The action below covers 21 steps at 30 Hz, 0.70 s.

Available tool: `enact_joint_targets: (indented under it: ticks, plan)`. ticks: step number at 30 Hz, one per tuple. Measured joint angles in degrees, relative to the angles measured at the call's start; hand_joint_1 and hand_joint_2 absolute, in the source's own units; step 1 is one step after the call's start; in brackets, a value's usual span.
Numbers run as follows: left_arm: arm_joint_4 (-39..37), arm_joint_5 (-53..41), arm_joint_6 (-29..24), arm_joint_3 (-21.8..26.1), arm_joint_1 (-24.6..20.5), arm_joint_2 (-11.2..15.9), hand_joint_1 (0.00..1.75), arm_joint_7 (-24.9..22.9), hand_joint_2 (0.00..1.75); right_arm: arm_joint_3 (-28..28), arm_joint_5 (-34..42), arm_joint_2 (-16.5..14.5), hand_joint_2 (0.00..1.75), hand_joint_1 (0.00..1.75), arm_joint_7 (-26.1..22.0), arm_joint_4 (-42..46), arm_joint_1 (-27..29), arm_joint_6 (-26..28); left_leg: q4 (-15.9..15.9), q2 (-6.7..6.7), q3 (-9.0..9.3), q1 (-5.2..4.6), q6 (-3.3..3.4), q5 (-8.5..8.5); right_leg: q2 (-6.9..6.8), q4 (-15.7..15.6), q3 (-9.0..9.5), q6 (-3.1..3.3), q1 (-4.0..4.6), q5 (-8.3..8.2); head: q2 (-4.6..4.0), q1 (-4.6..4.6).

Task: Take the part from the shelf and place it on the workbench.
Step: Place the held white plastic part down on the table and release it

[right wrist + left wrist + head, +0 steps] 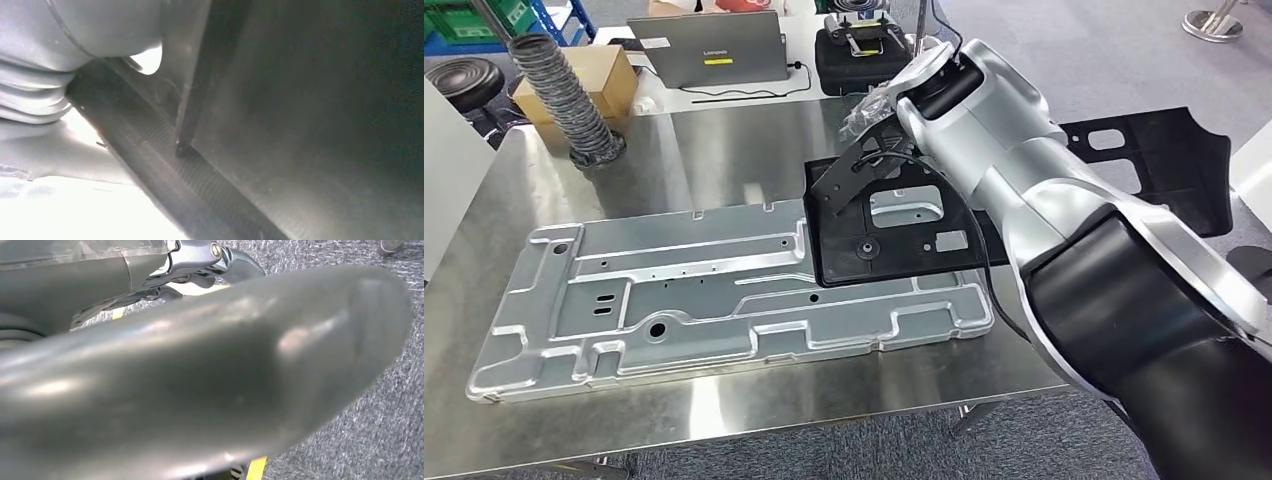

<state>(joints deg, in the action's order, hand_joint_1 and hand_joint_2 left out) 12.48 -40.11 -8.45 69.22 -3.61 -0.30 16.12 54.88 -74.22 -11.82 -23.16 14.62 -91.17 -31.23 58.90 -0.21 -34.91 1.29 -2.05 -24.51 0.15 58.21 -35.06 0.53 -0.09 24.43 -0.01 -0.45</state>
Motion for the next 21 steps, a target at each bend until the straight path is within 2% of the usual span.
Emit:
enact_joint_targets:
  ticks: [3, 5, 6, 8, 9, 10, 11, 12, 14, 15, 17, 19, 21]
  plan:
    - [0.0, 0.0, -0.1, 0.5, 0.2, -0.4, 0.00, -0.3, 0.00, 0.1, 2.6, -0.2, 0.00, 0.00, 1.2, -0.3, -0.2, 2.2, -0.5, -0.12, -0.02, -0.14, 1.10, 0.00, -0.02, 0.2, -0.24, -0.88, 0.00, 0.10, 0.01, -0.03]
    - [0.0, -0.1, 0.0, 0.7, 0.2, -0.8, 0.00, -0.3, 0.00, 0.2, 3.1, -0.2, 0.00, 0.00, 1.6, -0.5, -0.9, -1.0, -0.8, -0.11, 0.09, -0.02, 1.88, 0.23, -0.05, 2.3, -1.08, -1.40, -0.13, 1.73, 0.01, 0.01]
    - [0.0, -0.1, 0.0, 0.8, 0.1, -0.9, 0.00, -0.3, 0.00, 0.2, 3.6, -0.3, 0.00, 0.00, 1.9, -0.6, -1.1, -2.4, -1.0, -0.10, 0.14, 0.00, 2.15, 0.31, -0.06, 5.2, -2.34, -1.56, -0.21, 3.41, 0.01, 0.01]
    - [0.0, -0.1, 0.1, 0.9, 0.1, -1.2, 0.00, -0.3, 0.00, 0.1, 4.8, -0.3, 0.00, 0.00, 2.6, -0.9, -1.2, -2.5, -0.9, -0.11, 0.10, -0.10, 2.41, 0.31, -0.07, 13.2, -6.03, -1.72, -0.24, 6.97, 0.00, 0.02]
    - [0.0, -0.1, 0.1, 0.9, 0.1, -1.3, 0.00, -0.3, 0.00, 0.1, 5.5, -0.3, 0.00, 0.00, 3.1, -1.0, -1.2, -1.5, -0.9, -0.11, 0.09, -0.14, 2.45, 0.29, -0.08, 16.1, -7.48, -1.74, -0.25, 7.82, 0.00, 0.02]
    - [0.0, -0.1, 0.2, 0.9, 0.2, -1.4, 0.00, -0.2, 0.00, -0.2, 6.5, -0.3, 0.00, 0.00, 3.6, -1.1, -1.2, -0.5, -0.8, -0.11, 0.08, -0.18, 2.46, 0.26, -0.08, 17.0, -7.97, -1.68, -0.26, 7.57, 0.00, 0.02]
    - [0.0, -0.1, 0.3, 1.0, 0.2, -1.5, 0.00, -0.2, 0.00, -0.6, 7.4, -0.3, 0.00, 0.00, 4.1, -1.1, -1.3, 0.1, -0.7, -0.11, 0.09, -0.23, 2.45, 0.23, -0.08, 15.4, -7.22, -1.51, -0.24, 6.21, 0.00, 0.03]
    - [0.0, -0.1, 0.4, 1.0, 0.2, -1.7, 0.00, -0.1, 0.00, -1.0, 7.9, -0.3, 0.00, 0.00, 4.4, -1.2, -1.5, -0.3, -0.6, -0.12, 0.12, -0.28, 2.41, 0.19, -0.08, 11.7, -5.45, -1.23, -0.21, 4.17, 0.00, 0.03]
    - [0.0, -0.4, 0.6, 1.0, 0.1, -2.0, 0.00, 0.1, 0.00, -1.4, 7.5, -0.4, 0.00, 0.00, 4.4, -1.4, -2.3, -5.6, -0.6, -0.17, 0.09, -0.48, 2.21, 0.13, -0.13, 3.6, -1.58, -0.64, 0.01, 1.03, 0.00, -0.01]
    - [0.0, -0.5, 0.7, 1.0, 0.0, -2.2, 0.00, 0.2, 0.00, -1.5, 7.6, -0.5, 0.00, 0.00, 4.4, -1.4, -2.5, -8.8, -0.5, -0.20, 0.05, -0.54, 2.01, 0.13, -0.16, 1.3, -0.51, -0.45, 0.18, 0.38, 0.00, -0.01]
    - [0.0, -0.6, 0.9, 1.0, 0.0, -2.4, 0.00, 0.3, 0.00, -2.0, 8.8, -0.7, 0.00, 0.00, 5.4, -1.5, -2.7, -9.9, -0.6, -0.21, 0.00, -0.61, 1.44, 0.19, -0.18, 0.3, -0.23, -0.22, 0.46, 0.21, 0.01, -0.01]
    - [0.0, -0.6, 1.1, 1.1, 0.1, -2.5, 0.00, 0.5, 0.00, -3.0, 10.5, -0.7, 0.00, 0.00, 7.1, -1.6, -3.2, -5.6, -0.4, -0.14, -0.15, -0.64, 0.87, -0.20, -0.19, -0.1, -0.11, 0.32, 0.13, -0.11, 0.00, -0.03]
    - [0.0, -0.6, 1.2, 1.3, 0.1, -2.7, 0.00, 0.6, 0.00, -4.3, 12.3, -0.7, 0.00, 0.00, 8.2, -1.6, -3.9, -0.4, 3.2, -0.09, -1.57, -0.61, 0.43, -2.62, -0.25, -0.6, 0.10, 0.88, -0.23, -0.43, -0.01, -0.14]
